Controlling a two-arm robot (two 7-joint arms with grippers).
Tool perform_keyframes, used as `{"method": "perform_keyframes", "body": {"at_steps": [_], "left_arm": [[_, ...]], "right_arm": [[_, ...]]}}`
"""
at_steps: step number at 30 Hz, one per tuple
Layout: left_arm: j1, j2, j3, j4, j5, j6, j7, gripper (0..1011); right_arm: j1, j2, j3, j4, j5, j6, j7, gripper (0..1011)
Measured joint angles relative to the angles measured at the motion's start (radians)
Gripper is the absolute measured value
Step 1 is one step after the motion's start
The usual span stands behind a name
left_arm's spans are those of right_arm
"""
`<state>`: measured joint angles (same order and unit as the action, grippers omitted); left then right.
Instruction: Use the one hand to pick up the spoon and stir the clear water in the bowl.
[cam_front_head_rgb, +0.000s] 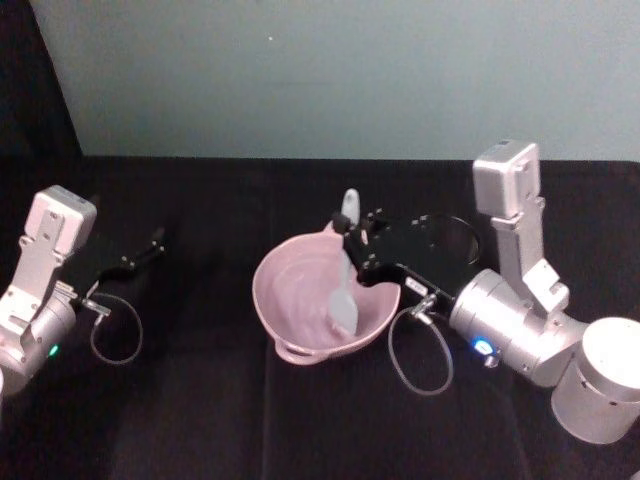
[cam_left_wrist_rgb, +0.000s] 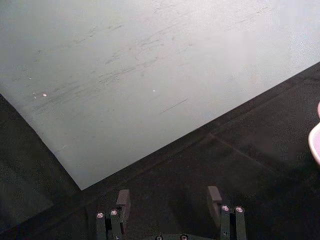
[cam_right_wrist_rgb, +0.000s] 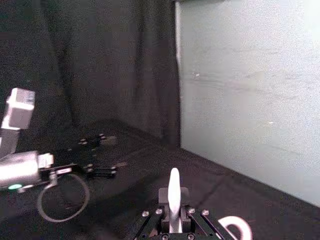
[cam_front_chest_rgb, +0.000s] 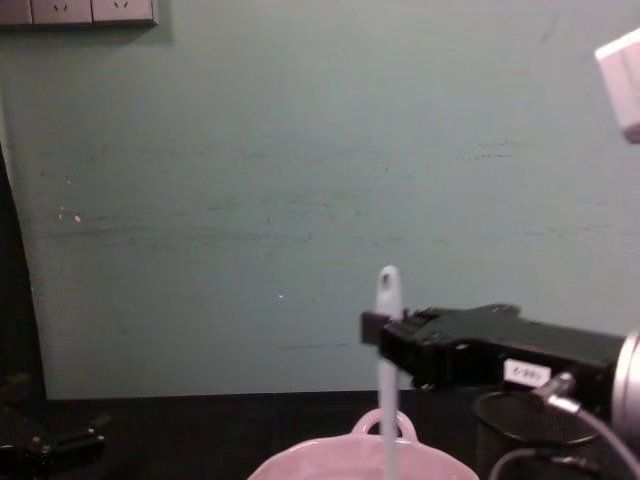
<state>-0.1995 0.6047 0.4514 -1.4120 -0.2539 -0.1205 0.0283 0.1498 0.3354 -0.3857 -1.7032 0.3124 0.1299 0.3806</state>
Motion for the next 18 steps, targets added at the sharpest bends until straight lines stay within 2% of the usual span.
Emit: {"method": "perform_keyframes", "body": {"at_steps": [10,12,18], "left_arm": [[0.000,0.000,0.000,0.000,0.000,0.000,0.000,1011],[0.000,0.000,0.000,0.000,0.000,0.000,0.000,1011],[0.000,0.000,0.000,0.000,0.000,0.000,0.000,1011]], "right_arm": [[0.044,-0.036,-0.062,0.046,0.010,0.009,0.003,120],[0.069,-0.055,-0.081,0.079,-0.001,-0.006,-0.002,119],[0.116,-0.092,-0.099,0.153,-0.032,-0.047,-0.019,120]]}}
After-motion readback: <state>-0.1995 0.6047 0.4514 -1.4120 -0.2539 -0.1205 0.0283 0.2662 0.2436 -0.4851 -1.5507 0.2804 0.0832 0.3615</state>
